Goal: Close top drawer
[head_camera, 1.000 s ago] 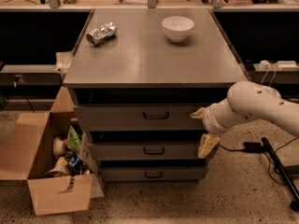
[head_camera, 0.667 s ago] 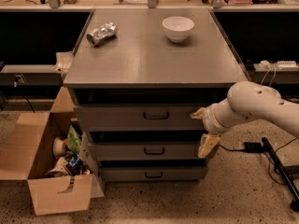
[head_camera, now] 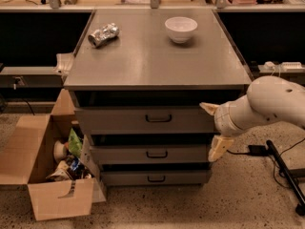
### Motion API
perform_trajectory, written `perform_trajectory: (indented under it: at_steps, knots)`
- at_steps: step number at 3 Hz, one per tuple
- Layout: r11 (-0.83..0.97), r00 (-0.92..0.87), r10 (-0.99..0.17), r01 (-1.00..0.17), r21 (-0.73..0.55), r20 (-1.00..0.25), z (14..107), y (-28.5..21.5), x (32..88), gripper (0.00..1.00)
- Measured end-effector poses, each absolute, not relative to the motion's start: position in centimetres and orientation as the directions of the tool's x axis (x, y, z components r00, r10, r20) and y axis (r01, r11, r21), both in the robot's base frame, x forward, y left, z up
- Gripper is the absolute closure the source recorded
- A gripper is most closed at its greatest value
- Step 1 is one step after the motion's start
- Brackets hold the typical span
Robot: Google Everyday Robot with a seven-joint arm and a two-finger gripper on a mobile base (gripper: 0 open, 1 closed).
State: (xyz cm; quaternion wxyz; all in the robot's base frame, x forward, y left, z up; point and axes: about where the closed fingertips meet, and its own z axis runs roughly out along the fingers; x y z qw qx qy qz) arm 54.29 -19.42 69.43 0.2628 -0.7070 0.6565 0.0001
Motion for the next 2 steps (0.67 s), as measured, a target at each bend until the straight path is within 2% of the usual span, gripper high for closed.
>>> perform_trajectory:
  at_steps: [2]
  knots:
    - [0.017,0.142,-0.930,-0.904,-0.428,-0.339,74.73,-20.77,51.39,0.00]
